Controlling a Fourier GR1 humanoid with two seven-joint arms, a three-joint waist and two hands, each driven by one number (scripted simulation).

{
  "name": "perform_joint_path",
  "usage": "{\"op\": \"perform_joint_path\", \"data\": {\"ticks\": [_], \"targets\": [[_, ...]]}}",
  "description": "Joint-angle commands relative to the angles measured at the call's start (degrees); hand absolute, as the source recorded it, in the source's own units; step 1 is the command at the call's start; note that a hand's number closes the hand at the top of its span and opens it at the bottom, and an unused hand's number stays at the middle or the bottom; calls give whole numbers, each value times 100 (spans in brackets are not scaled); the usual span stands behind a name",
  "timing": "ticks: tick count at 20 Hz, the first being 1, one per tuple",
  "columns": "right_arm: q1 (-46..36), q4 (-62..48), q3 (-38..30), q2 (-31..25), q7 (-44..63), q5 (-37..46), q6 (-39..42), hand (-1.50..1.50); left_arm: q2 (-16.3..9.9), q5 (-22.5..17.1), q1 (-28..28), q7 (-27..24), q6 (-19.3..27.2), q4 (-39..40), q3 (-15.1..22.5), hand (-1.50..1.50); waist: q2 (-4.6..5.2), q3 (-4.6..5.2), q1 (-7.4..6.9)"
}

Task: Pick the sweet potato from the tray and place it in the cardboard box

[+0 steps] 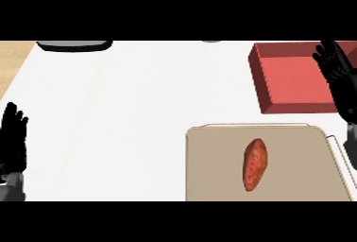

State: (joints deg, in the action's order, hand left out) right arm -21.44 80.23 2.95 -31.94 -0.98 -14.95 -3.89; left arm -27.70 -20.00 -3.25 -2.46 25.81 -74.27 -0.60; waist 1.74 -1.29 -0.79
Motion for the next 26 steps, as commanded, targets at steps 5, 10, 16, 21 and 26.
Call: {"op": "perform_joint_path", "data": {"ticks": [5,10,16,21,26], "targets": [[642,517,-1444,155,-427,-1157,-305,-150,-590,674,-400,-579,-1076,-760,870,0,-354,80,918],[2540,731,-1659,9,-1043,-915,14,-150,-549,867,-574,-579,-1753,-1317,1603,0,-253,112,638],[3995,1237,-1779,-173,-2833,-16,624,-150,-683,740,-814,-454,-2196,-1376,1474,0,-206,125,289],[4313,2132,-1543,-516,-2248,626,561,-150,-420,921,-738,-836,-2319,-1036,1547,0,-181,139,170],[4543,2948,-932,-1130,-1214,1663,631,-150,-504,909,-1041,-347,-2384,-1358,1545,0,-182,142,99]]}}
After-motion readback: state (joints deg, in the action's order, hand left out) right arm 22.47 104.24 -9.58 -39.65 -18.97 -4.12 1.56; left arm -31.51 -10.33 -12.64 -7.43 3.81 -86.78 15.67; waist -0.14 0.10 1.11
